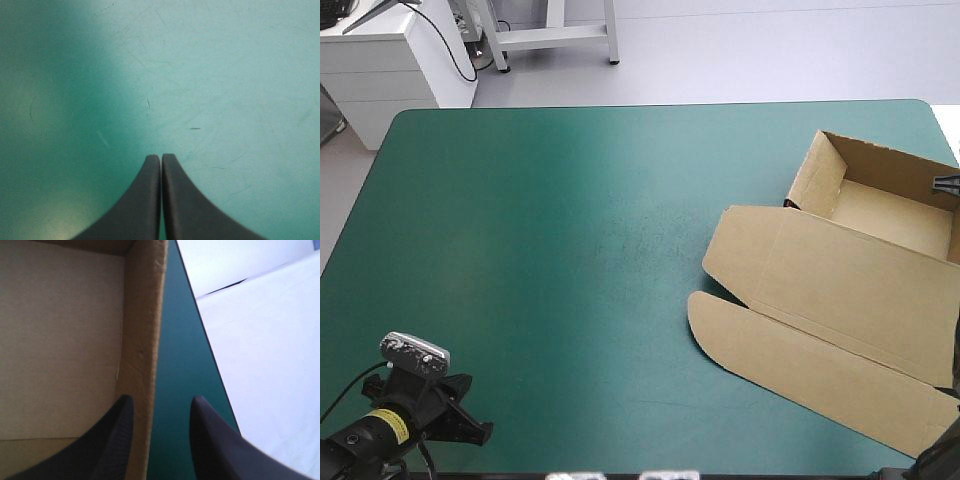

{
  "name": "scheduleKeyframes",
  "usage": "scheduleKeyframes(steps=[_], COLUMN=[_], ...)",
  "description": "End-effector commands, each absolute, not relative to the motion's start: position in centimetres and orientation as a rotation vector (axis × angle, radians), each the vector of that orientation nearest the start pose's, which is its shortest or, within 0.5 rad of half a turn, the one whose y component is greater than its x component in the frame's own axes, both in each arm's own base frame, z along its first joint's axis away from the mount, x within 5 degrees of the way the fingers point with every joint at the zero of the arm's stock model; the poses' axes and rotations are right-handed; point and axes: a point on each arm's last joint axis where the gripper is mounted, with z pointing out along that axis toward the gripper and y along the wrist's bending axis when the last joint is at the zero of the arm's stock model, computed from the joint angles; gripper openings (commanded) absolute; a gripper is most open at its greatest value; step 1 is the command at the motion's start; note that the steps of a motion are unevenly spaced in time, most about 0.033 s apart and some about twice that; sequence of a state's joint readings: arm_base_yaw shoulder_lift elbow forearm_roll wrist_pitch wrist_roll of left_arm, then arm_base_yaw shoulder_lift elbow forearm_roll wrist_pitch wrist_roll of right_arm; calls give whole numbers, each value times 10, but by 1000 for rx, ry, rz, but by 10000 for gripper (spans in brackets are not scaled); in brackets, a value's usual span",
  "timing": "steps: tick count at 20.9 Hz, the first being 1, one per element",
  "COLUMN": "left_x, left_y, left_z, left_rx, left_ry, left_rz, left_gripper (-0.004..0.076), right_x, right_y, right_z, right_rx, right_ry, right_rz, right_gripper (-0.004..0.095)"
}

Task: Fold the box

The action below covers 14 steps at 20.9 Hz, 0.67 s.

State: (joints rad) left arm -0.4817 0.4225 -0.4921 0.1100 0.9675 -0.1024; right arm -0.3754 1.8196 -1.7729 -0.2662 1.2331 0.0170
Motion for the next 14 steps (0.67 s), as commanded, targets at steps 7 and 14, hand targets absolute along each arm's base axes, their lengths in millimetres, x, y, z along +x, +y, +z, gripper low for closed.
scheduleKeyframes(steps=[7,14], left_x=[65,65], left_y=[-26,-26], left_z=[280,280], left_rx=[463,462], left_ry=[2264,2262], left_rz=[-171,-172], left_gripper=[-8,-8], right_x=[271,165], right_y=[-95,-34], right_z=[462,427], right_rx=[348,170], right_ry=[2366,2339], right_rz=[-33,71], right_gripper=[345,268])
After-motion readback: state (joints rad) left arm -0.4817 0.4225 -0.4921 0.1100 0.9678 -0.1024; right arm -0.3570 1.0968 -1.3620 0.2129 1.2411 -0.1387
